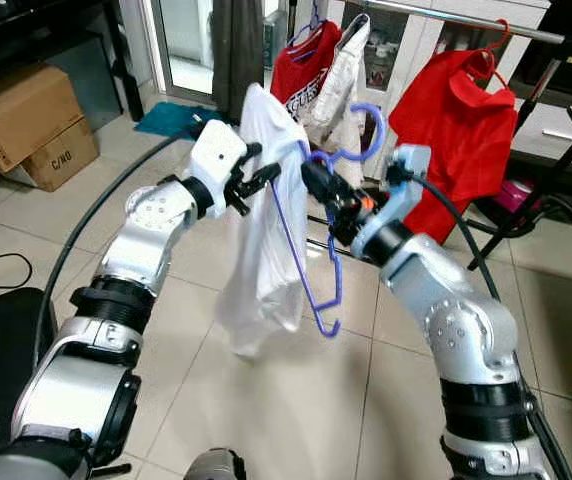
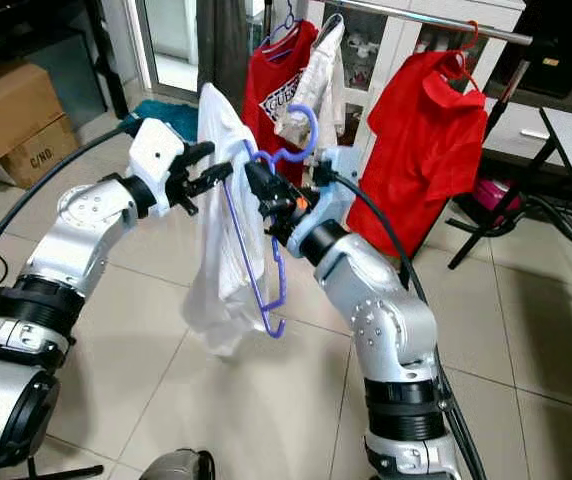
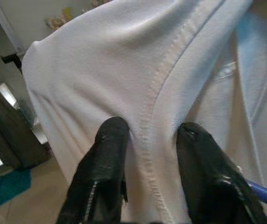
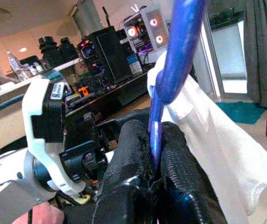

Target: Hang hanger

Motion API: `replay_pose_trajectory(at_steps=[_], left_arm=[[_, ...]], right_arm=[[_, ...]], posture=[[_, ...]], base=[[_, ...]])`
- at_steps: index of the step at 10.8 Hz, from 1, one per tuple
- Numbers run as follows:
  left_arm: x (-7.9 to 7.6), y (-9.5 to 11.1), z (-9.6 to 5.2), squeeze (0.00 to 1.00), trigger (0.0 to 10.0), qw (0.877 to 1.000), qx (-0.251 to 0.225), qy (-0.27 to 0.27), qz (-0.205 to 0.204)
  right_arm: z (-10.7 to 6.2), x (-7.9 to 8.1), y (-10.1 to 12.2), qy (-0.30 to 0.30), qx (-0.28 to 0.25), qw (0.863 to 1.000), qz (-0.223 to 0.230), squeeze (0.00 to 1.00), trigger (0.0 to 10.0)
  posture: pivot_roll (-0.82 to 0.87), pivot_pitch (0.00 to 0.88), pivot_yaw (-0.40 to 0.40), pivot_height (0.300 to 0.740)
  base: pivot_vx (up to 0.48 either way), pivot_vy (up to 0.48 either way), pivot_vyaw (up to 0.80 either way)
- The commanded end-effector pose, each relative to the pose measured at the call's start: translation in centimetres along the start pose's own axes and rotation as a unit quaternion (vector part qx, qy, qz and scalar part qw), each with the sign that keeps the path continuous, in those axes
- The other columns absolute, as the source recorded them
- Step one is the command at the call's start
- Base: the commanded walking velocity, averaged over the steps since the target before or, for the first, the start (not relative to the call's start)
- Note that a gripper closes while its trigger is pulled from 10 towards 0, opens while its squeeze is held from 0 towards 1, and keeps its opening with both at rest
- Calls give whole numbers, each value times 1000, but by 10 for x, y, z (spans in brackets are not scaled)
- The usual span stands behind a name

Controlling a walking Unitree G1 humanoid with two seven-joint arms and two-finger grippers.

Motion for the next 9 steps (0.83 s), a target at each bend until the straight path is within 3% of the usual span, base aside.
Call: replay_pose_trajectory(at_steps=[1,6,9], left_arm=[[-2,5,5,0,0,1000,0,-12,12],[-1,3,7,0,0,1000,-8,-15,13],[2,-3,4,0,0,1000,-12,12,-22]], right_arm=[[0,12,14,27,-29,999,-3,0,10000],[-1,11,12,25,-28,999,2,0,10000],[-2,6,6,3,-11,1000,1,0,10000]], posture=[[-35,0,1,740],[-36,0,0,740],[-41,0,-2,740]], base=[[0,0,0],[0,0,0],[0,0,0]])
Point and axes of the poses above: a point about 5 cm out from each wrist's last joint towards the gripper, its own z axis pointing out of the wrist towards the gripper, its own y axis along the axis of the wrist's last joint, x = y × z, the point moved 3 cm from there along z, pointing out of the wrist towards the gripper, and after that the axes turned 4 degrees about -z, right-handed, at the moved point
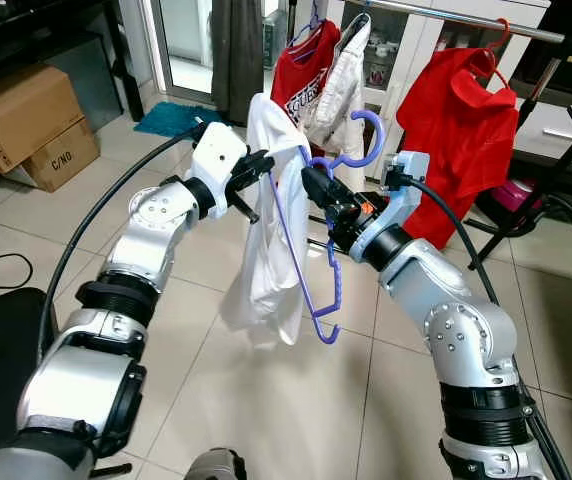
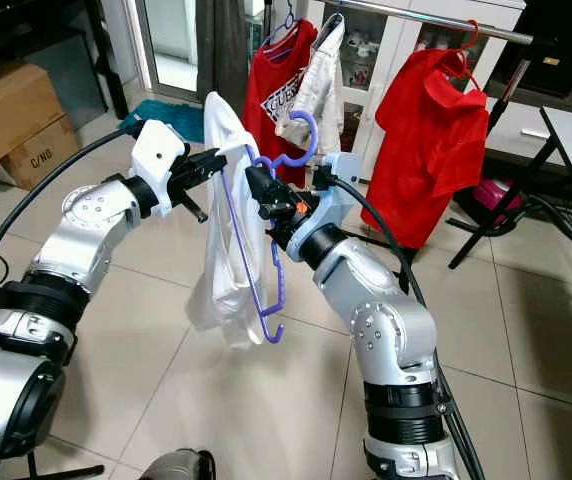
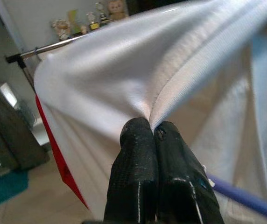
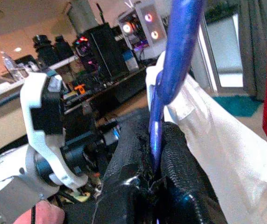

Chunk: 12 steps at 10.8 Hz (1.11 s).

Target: Hang hanger

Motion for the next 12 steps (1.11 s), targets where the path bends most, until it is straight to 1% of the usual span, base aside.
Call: replay_pose_trajectory(at_steps=[1,2,3,4,5,6,7,8,9,10,11,12], left_arm=[[0,-7,-2,0,0,1000,5,16,-26],[-2,-17,-4,0,0,997,8,45,-65],[-10,-29,-8,0,0,992,14,73,-104],[-22,-40,-13,0,0,989,22,79,-125],[-39,-49,-16,0,0,987,35,69,-142],[-58,-56,-19,0,0,986,47,47,-155],[-76,-57,-21,0,0,985,51,19,-165],[-85,-57,-22,0,0,984,57,4,-166],[-90,-55,-23,0,0,984,62,1,-165],[-92,-54,-23,0,0,984,68,7,-163],[-94,-53,-22,0,0,983,72,9,-168],[-109,-46,-19,0,0,981,68,-18,-179]], right_arm=[[-3,0,3,-14,3,1000,-7,0,10000],[-11,-21,-22,-85,73,994,-11,0,10000],[-28,-45,-50,-167,145,975,-18,0,10000],[-41,-56,-58,-215,166,962,-5,0,10000],[-49,-64,-59,-251,172,953,4,0,10000],[-47,-68,-61,-271,173,947,23,0,10000],[-40,-64,-64,-269,175,946,49,0,10000],[-35,-62,-65,-273,173,945,56,0,10000],[-31,-62,-61,-291,161,941,61,0,10000],[-27,-66,-55,-321,140,934,67,0,10000],[-24,-68,-49,-333,119,933,66,0,10000],[-15,-64,-36,-318,76,943,64,0,10000]], posture=[[-48,0,-7,740],[-59,7,-25,740],[-64,29,-40,740],[-72,68,-66,740],[-78,102,-93,740],[-77,120,-106,740],[-76,132,-111,740],[-70,132,-110,740],[-65,129,-108,740],[-58,122,-105,740],[-53,114,-102,740],[-47,106,-101,740]], base=[[0,0,0],[0,0,0],[0,0,0],[0,0,0],[0,0,0],[0,0,0],[0,0,0],[0,0,0],[0,0,0],[0,0,0],[0,0,0],[0,0,0]])
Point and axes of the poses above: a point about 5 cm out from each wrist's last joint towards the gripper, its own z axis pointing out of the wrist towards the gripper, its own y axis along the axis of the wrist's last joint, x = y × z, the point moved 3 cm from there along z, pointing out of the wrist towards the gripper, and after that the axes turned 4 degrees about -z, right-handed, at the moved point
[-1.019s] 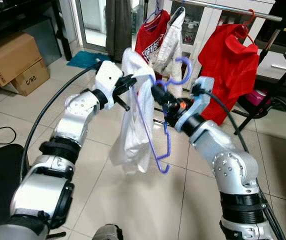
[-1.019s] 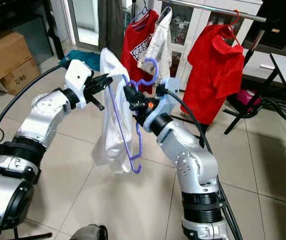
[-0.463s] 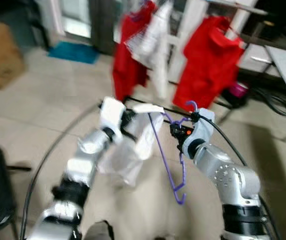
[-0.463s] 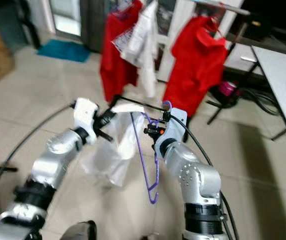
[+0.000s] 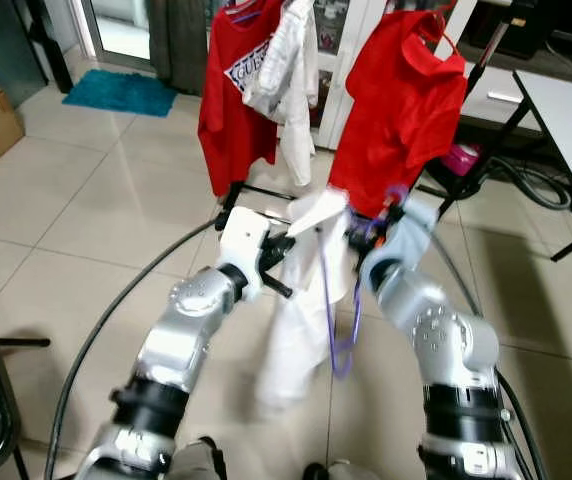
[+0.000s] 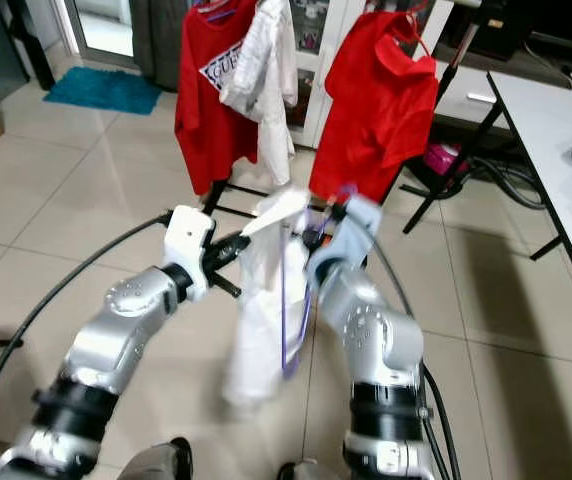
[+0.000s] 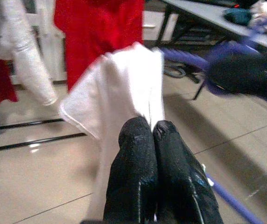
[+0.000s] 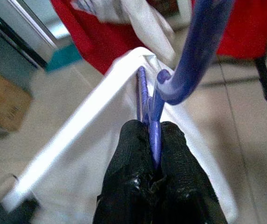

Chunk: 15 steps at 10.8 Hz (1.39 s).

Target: Hang hanger

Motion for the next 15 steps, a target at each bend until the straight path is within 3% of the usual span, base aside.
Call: replay_pose_trajectory(at_steps=[1,4,5,6,7,9,11,13,14,15], left_arm=[[-13,5,2,0,0,1000,-5,-20,-4],[3,12,0,0,0,1000,-15,20,18],[8,17,-2,0,863,999,-23,36,26],[11,23,-3,0,10000,999,-32,35,17],[8,23,-4,1000,10000,999,-30,19,21],[2,16,-10,1000,10000,999,-5,-22,40],[12,22,-30,1000,10000,997,-5,-55,57],[31,53,-60,1000,10000,989,-23,-106,97],[52,86,-85,1000,10000,982,-19,-136,133],[62,108,-98,1000,10000,977,-14,-154,148]], right_arm=[[0,11,17,23,-42,999,-8,0,10000],[0,33,24,98,-59,993,-23,0,10000],[-1,38,24,119,-60,990,-40,0,10000],[-2,42,24,140,-66,987,-46,0,10000],[-2,42,24,146,-70,986,-44,0,10000],[-2,43,30,164,-90,982,-28,0,10000],[-2,43,33,187,-106,977,-15,0,10000],[-3,47,34,246,-100,961,-79,0,10000],[-7,43,40,294,-91,940,-146,0,10000],[-8,39,46,312,-88,930,-174,0,10000]], posture=[[-47,106,-101,740],[-33,77,-104,740],[-33,76,-104,740],[-31,68,-102,740],[-28,62,-101,740],[-20,48,-92,740],[2,33,-88,740],[28,19,-89,740],[34,13,-88,740],[38,12,-88,740]], base=[[0,0,0],[0,0,0],[0,0,0],[0,0,0],[0,0,0],[0,0,0],[0,0,0],[0,0,0],[0,0,0],[0,0,0]])
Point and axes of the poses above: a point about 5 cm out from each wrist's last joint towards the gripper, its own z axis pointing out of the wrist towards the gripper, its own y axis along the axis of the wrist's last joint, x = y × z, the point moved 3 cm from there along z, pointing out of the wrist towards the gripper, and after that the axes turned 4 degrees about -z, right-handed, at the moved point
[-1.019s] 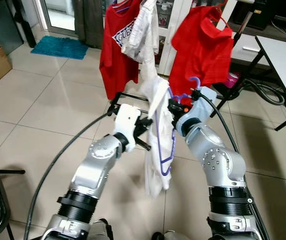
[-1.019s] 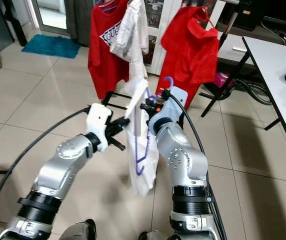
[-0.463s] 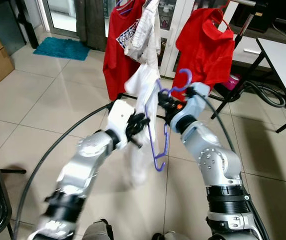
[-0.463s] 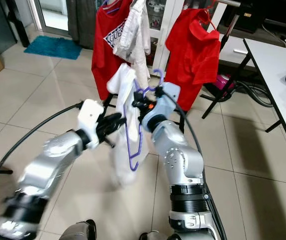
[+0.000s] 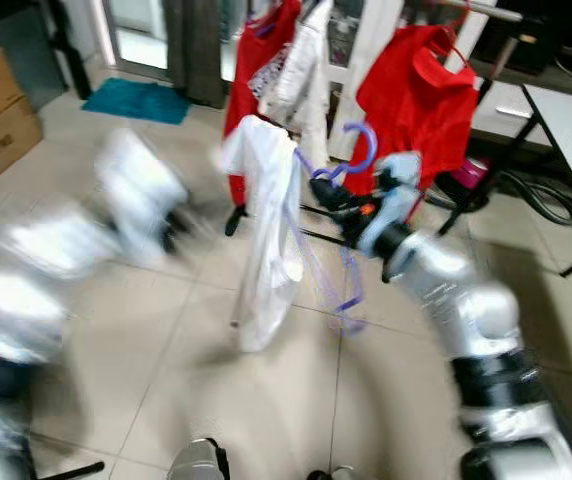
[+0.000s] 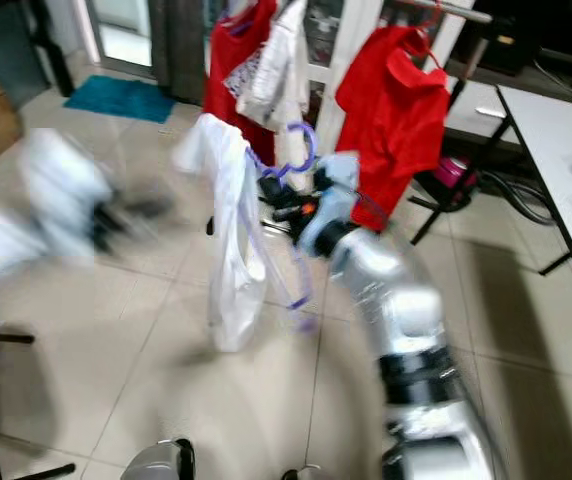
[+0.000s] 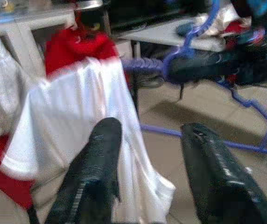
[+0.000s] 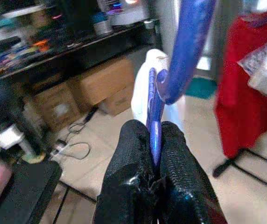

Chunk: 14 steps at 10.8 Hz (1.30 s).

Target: Hang hanger

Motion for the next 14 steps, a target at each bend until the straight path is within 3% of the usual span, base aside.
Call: replay_pose_trajectory(at_steps=[1,3,4,6,7,8,10,11,12,14], left_arm=[[3,13,-7,1000,10000,999,3,-42,5],[42,43,-35,1000,10000,997,35,-40,52],[49,51,-39,1000,10000,995,50,-60,53],[40,46,-28,1000,10000,986,72,-144,41],[31,38,-20,776,10000,977,84,-193,38],[25,27,-11,0,10000,970,97,-218,40],[20,19,-5,0,10000,963,112,-244,30],[18,16,-5,0,3843,959,124,-254,24],[17,14,-5,0,0,957,129,-259,20],[6,-1,-3,0,0,945,152,-288,13]], right_arm=[[-2,2,14,41,-12,998,-40,0,10000],[-12,9,23,135,11,984,-112,0,10000],[-18,19,25,188,21,972,-137,0,10000],[-24,37,26,255,27,953,-162,0,10000],[-28,46,27,283,29,944,-170,0,10000],[-30,53,28,303,31,936,-178,0,10000],[-36,62,27,333,38,924,-186,0,10000],[-39,63,26,342,43,920,-188,0,10000],[-41,64,25,348,49,917,-190,0,10000],[-42,67,24,356,53,913,-192,0,10000]], posture=[[43,10,-87,740],[53,20,-80,740],[59,28,-70,740],[60,40,-51,740],[54,44,-43,740],[43,46,-33,740],[31,44,-24,740],[24,42,-21,740],[24,42,-21,740],[24,34,-22,740]], base=[[0,0,0],[0,0,0],[0,0,0],[0,0,0],[0,0,0],[0,0,0],[0,0,0],[0,0,0],[0,0,0],[0,0,0]])
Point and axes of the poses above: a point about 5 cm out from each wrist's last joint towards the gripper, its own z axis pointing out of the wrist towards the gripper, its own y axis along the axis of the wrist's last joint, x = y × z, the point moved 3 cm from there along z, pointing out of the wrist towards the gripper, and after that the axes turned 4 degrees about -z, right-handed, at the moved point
